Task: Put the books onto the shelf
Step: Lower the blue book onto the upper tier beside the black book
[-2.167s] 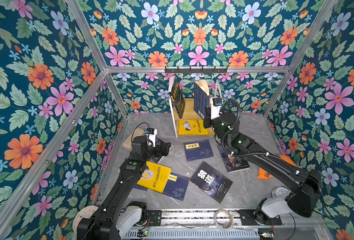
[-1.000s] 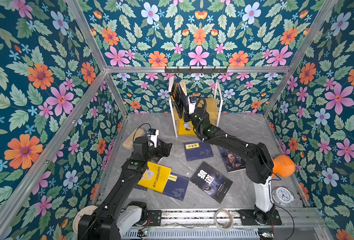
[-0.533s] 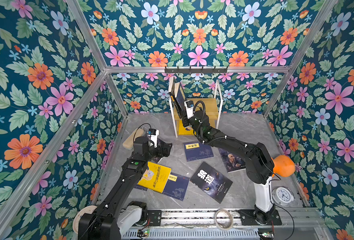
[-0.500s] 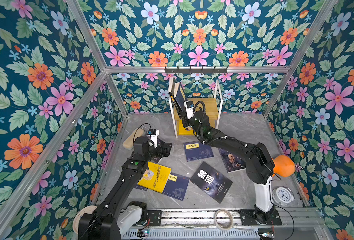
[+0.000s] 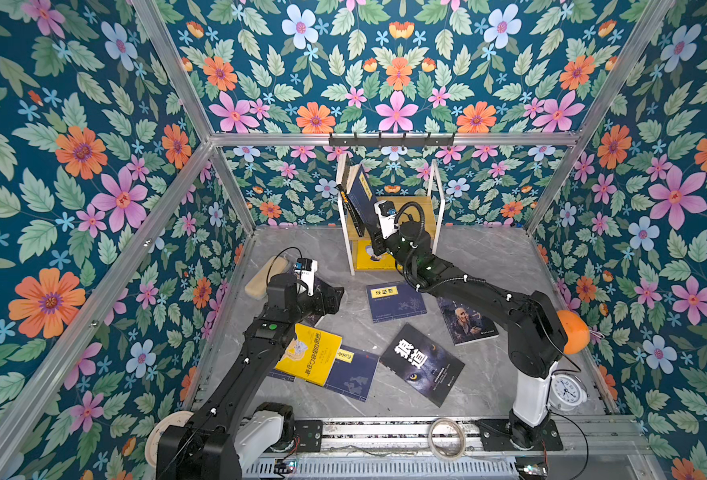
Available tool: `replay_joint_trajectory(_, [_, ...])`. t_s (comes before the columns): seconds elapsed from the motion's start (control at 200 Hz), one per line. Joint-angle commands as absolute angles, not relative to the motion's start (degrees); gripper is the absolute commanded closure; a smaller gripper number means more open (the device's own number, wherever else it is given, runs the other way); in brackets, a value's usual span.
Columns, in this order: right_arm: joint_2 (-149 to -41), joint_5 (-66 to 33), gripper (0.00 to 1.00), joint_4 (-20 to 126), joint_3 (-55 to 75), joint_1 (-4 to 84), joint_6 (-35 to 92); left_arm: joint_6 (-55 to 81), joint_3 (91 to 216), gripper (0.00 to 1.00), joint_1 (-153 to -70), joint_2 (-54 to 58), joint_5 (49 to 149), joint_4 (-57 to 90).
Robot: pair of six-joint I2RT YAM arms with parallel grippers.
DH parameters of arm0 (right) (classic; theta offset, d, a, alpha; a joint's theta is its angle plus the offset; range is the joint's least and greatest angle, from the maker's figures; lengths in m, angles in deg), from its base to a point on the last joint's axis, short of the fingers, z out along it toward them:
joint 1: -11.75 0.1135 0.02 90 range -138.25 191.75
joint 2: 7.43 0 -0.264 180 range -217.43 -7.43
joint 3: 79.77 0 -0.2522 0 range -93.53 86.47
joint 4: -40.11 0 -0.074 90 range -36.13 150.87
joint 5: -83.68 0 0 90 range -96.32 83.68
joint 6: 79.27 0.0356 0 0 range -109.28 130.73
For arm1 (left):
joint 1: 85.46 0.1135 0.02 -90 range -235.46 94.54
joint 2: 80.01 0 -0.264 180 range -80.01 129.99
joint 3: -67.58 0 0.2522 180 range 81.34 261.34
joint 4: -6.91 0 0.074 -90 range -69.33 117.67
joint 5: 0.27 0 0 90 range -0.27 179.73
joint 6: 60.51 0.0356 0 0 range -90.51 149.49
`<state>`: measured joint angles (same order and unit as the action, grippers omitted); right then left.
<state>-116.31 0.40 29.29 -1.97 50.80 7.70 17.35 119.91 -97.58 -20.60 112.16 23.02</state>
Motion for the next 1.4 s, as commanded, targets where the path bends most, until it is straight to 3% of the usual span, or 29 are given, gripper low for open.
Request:
replay_joint_trajectory(0.0, [-116.0, 4.2, 0.65, 31.5, -2.9, 49.7, 8.9, 16.8, 119.9, 0.0, -97.5, -20.4, 112.6, 21.5])
replay_joint_trajectory(0.255, [-123.6, 5.9, 0.77, 36.8, -11.2, 45.6, 14.5, 16.8, 120.2, 0.0, -97.4, -19.8, 112.5, 21.7])
replay_joint_trajectory(0.52, [-130.7, 4.5, 1.0, 38.8, -19.4, 43.8, 15.8, 15.6, 120.1, 0.0, -96.2, -17.4, 113.5, 21.3])
replay_joint_trajectory(1.395, [-138.5, -1.4, 1.0, 42.2, -25.2, 44.7, 19.1, 12.8, 118.2, 0.0, -91.4, -16.2, 116.7, 19.2])
